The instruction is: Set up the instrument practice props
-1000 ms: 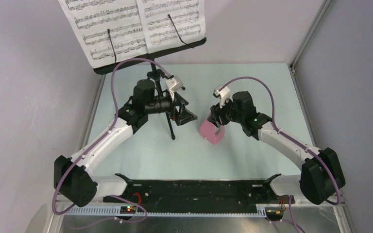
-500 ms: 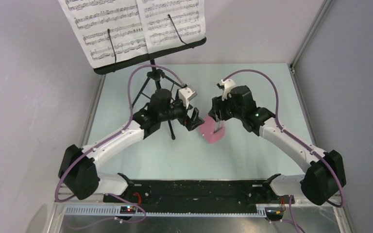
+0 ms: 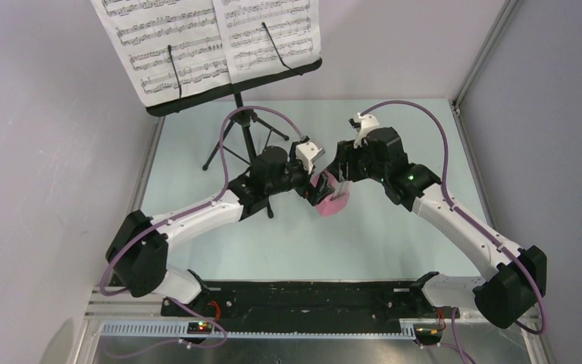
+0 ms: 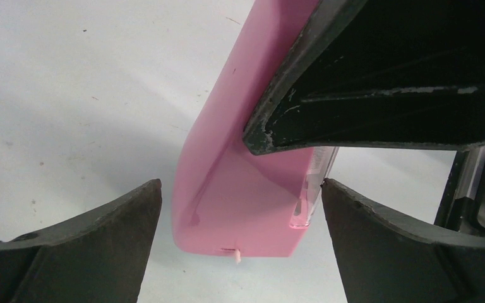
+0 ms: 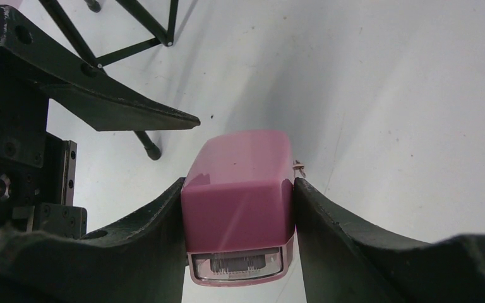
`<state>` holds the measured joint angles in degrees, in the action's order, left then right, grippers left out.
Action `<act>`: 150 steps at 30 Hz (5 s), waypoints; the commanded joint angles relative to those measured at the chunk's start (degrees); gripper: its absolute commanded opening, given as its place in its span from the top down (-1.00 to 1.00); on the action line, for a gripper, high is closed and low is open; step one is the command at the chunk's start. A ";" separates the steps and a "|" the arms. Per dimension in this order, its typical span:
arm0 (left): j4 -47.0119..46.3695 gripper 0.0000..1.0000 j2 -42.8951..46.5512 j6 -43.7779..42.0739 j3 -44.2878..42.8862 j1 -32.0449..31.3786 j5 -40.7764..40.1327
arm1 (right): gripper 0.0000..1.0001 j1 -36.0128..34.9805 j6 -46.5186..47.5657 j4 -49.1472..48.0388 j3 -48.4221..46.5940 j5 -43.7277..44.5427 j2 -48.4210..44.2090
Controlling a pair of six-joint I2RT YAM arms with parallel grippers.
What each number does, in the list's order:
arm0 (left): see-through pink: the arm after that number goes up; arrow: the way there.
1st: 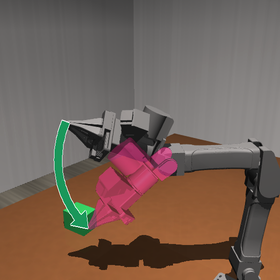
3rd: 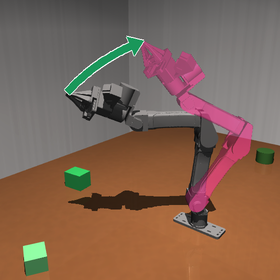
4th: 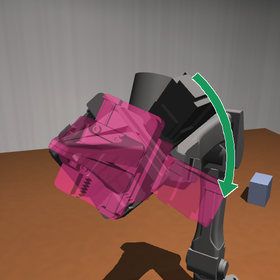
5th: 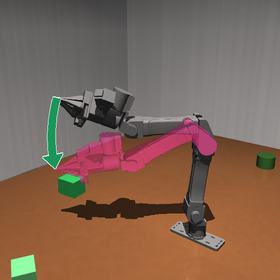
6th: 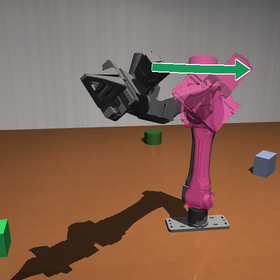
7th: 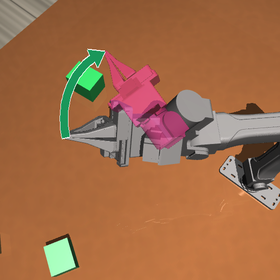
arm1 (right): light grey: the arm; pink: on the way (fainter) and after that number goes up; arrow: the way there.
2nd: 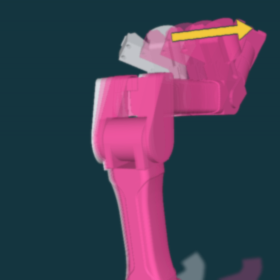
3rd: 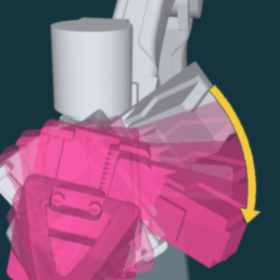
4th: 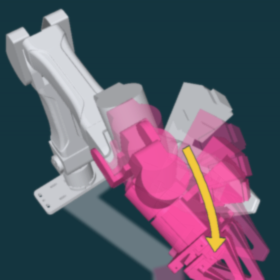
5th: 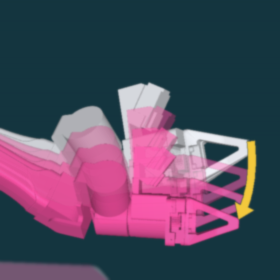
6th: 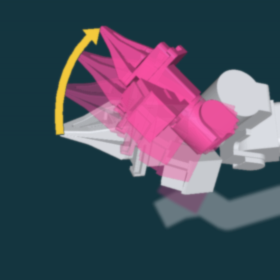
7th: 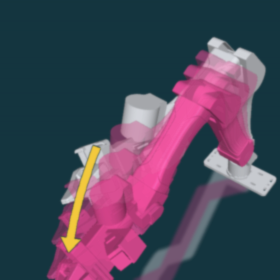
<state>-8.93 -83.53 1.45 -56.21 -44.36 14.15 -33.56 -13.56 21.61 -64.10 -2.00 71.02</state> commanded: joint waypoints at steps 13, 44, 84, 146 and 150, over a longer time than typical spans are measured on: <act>-7.79 -0.99 -3.16 -1.29 -5.05 -0.05 9.13 | 1.00 -2.05 -2.18 -7.45 -5.11 -6.29 -2.34; -7.76 0.96 -3.86 -0.24 -3.75 0.12 2.55 | 0.67 -0.63 -9.84 -7.14 -6.66 -6.09 -4.01; 22.35 1.00 15.58 6.29 -10.94 11.50 38.84 | -0.33 13.95 -18.78 -35.51 15.67 -50.91 -9.45; 32.13 1.00 15.22 9.47 -20.65 17.28 47.70 | 0.14 -14.59 18.91 -33.37 18.06 -21.31 -10.31; 32.18 1.00 14.62 9.45 -21.31 17.08 48.09 | 0.15 -15.27 19.65 -33.54 18.04 -23.61 -10.08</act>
<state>27.16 -69.21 9.04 -74.26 -26.87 58.76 -47.90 3.33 -10.85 -43.33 -25.26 60.64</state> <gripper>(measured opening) 0.779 0.449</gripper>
